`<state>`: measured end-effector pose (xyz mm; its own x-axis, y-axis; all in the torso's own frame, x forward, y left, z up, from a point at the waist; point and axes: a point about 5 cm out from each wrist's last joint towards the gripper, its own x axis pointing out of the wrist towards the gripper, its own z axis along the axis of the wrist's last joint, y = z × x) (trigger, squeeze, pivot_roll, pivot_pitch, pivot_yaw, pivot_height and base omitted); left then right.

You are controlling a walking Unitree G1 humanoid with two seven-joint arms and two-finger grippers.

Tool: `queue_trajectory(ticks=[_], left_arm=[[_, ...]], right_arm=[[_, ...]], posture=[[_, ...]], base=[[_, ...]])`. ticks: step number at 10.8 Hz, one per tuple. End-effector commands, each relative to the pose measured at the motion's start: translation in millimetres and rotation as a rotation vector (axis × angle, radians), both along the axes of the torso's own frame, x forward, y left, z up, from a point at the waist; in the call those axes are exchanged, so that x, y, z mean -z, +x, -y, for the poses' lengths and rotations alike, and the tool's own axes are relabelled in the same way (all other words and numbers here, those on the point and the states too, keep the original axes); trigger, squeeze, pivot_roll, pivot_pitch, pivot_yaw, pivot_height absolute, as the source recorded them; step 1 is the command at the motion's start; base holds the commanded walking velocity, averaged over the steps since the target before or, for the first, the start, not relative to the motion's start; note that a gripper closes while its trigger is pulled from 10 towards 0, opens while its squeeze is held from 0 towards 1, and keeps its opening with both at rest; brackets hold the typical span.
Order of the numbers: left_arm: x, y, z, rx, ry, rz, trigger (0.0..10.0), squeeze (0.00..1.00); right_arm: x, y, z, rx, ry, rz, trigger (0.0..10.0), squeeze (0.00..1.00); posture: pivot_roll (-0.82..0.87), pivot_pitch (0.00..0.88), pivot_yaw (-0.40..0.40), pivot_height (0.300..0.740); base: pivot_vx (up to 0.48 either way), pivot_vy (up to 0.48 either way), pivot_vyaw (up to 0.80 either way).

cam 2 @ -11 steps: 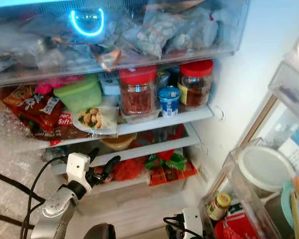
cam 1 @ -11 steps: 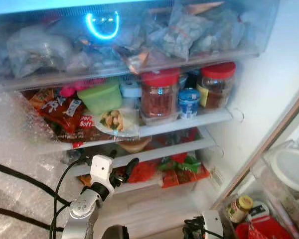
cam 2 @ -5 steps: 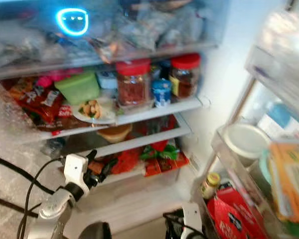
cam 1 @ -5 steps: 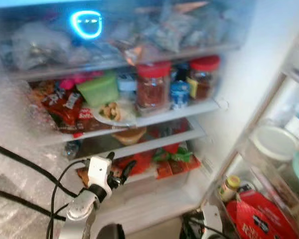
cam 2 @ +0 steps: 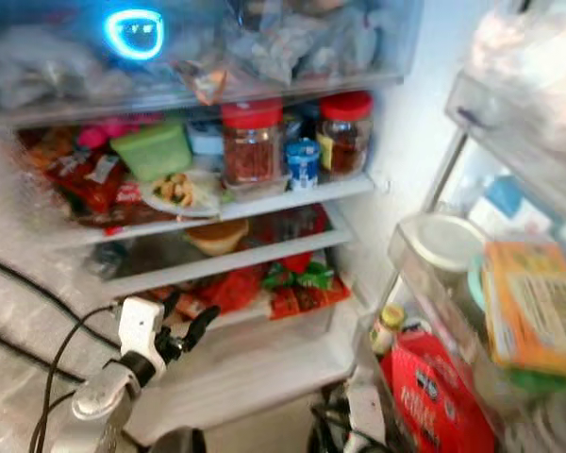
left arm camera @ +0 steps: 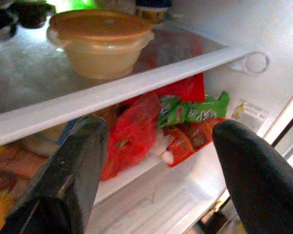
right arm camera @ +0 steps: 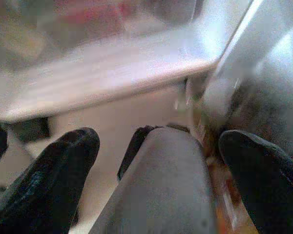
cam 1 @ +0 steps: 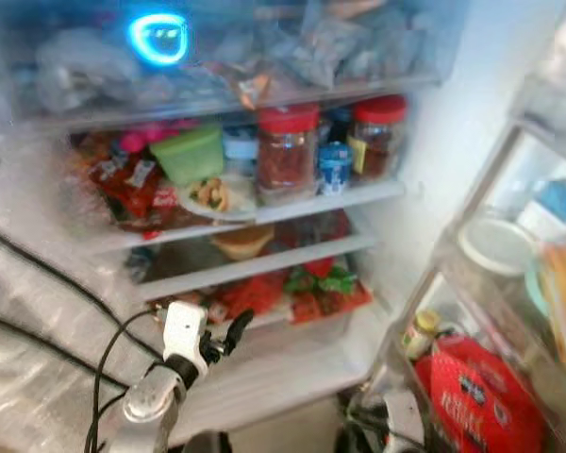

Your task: Restocking fridge

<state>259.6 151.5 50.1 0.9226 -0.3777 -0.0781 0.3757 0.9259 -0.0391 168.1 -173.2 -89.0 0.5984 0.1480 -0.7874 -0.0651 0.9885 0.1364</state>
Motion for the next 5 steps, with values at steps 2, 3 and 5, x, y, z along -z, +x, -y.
queue_trajectory(ticks=[2,3,5], left_arm=[[11,-5.4,-3.8,-0.019,-0.01,-0.052,10.0,0.0],[14,-7.0,-5.0,-0.026,-0.01,-0.065,10.0,0.0],[27,-11.9,-11.9,-0.065,0.009,-0.113,10.0,0.0]], right_arm=[[7,-15.2,-0.4,0.005,0.005,-0.067,10.0,0.0],[7,-15.1,-0.3,0.004,0.005,-0.067,10.0,0.0],[7,-14.8,-0.3,0.004,0.005,-0.068,10.0,0.0]], posture=[[-0.01,0.0,0.016,0.642],[-0.01,0.0,0.016,0.642],[-0.01,0.0,0.016,0.642]], base=[[-0.259,0.0,0.0],[-0.255,0.0,0.0],[-0.261,0.0,0.0]])
